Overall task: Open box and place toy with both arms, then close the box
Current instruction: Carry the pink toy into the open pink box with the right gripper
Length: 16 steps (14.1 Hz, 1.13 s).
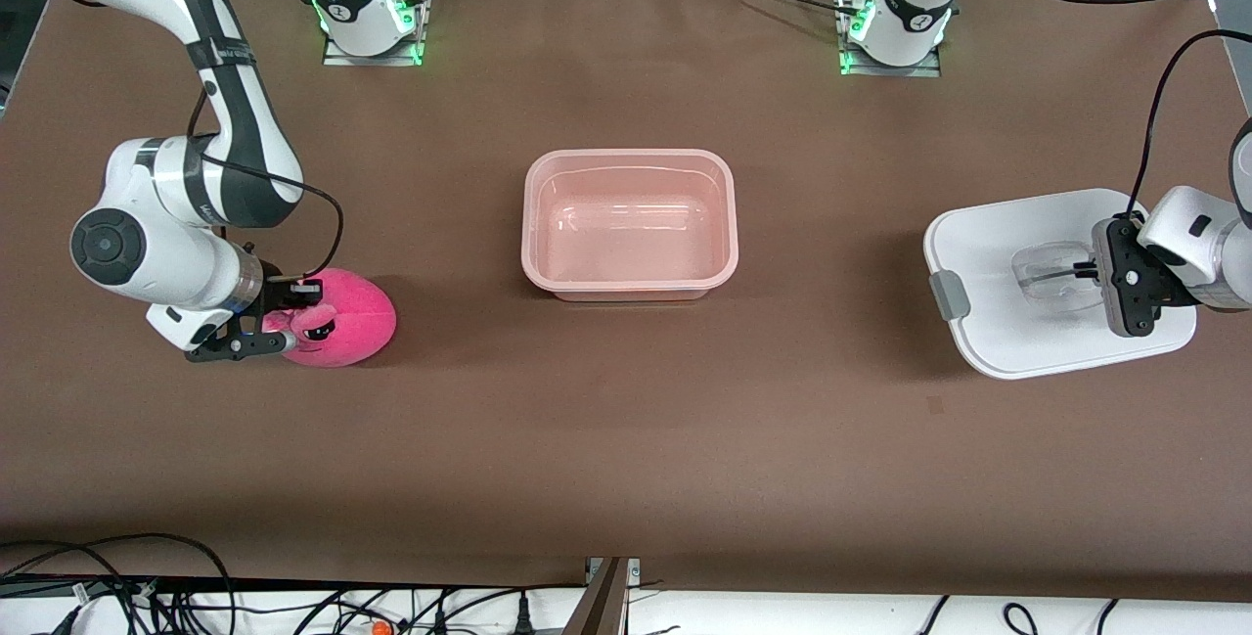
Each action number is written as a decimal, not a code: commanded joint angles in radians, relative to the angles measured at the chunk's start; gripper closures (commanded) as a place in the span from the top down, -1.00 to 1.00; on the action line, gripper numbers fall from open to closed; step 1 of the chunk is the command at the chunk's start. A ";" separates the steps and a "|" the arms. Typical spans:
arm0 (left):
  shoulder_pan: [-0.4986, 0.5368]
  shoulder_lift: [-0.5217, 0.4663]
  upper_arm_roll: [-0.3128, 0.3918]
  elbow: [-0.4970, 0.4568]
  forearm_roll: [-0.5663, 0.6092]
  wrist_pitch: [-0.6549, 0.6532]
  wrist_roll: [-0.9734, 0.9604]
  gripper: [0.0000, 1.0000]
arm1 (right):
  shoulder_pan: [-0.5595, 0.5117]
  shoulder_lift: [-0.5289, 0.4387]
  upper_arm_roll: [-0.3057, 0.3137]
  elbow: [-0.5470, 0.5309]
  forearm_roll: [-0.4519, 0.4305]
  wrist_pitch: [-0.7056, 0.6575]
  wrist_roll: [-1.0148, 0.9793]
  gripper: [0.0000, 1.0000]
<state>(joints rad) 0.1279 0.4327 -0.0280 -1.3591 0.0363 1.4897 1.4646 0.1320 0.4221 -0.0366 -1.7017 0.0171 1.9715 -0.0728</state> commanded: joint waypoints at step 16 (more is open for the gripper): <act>-0.002 0.000 -0.006 0.014 0.028 -0.019 0.019 -1.00 | 0.563 0.062 0.021 0.480 -0.189 -0.505 -0.594 -1.00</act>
<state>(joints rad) 0.1263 0.4327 -0.0296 -1.3588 0.0363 1.4886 1.4646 0.6634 0.4282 -0.0028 -1.3112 -0.1535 1.4985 -0.5821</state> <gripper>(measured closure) 0.930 0.916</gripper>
